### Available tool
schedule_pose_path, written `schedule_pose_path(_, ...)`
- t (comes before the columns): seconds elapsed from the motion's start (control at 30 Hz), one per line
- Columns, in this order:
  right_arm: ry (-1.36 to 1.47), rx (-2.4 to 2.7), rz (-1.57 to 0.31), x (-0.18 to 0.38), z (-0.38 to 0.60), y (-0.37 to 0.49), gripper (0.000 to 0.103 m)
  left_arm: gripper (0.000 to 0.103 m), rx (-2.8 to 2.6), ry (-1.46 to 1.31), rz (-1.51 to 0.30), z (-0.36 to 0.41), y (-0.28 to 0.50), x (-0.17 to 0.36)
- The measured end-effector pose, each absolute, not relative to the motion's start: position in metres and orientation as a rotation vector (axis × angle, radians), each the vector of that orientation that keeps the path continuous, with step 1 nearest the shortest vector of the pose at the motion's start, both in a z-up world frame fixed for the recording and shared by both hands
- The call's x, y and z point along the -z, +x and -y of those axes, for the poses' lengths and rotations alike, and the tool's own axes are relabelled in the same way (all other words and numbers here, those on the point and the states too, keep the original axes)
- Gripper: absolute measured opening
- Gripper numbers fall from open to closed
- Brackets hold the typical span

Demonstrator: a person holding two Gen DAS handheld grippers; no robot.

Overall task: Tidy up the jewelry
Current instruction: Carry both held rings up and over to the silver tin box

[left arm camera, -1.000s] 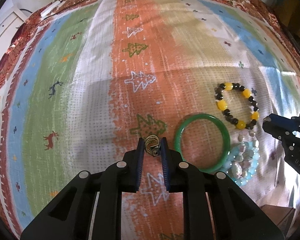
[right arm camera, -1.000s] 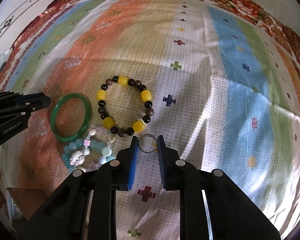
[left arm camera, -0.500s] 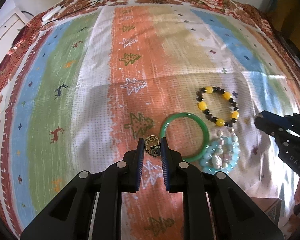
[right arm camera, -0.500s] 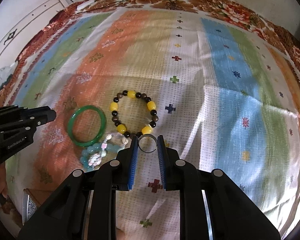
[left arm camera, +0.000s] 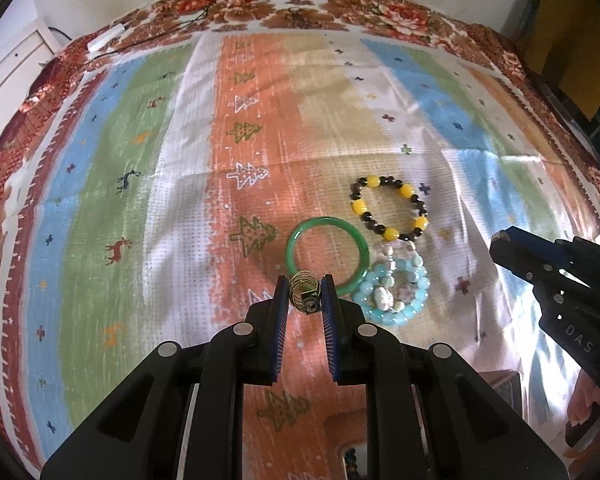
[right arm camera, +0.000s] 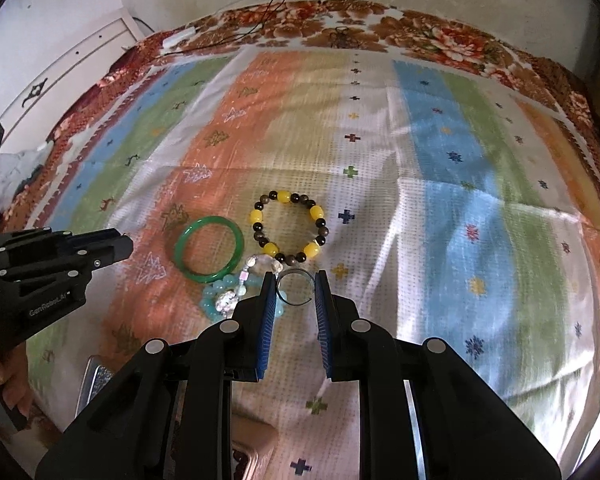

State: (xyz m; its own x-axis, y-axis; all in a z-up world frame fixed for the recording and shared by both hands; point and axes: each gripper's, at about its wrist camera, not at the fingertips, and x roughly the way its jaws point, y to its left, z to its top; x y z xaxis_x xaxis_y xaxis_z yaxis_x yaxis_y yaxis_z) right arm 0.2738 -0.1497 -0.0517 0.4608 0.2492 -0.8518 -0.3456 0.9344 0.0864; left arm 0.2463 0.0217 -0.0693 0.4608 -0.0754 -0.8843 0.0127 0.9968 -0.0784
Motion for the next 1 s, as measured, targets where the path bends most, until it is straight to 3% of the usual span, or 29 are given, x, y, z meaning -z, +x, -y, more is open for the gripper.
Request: schedule_pose_path(1.0,-0.188,-0.379,-0.892,0.019,0.141,0.192,0.020,0.016,0.132,-0.090,-1.008,-0.005,0.174,0.036)
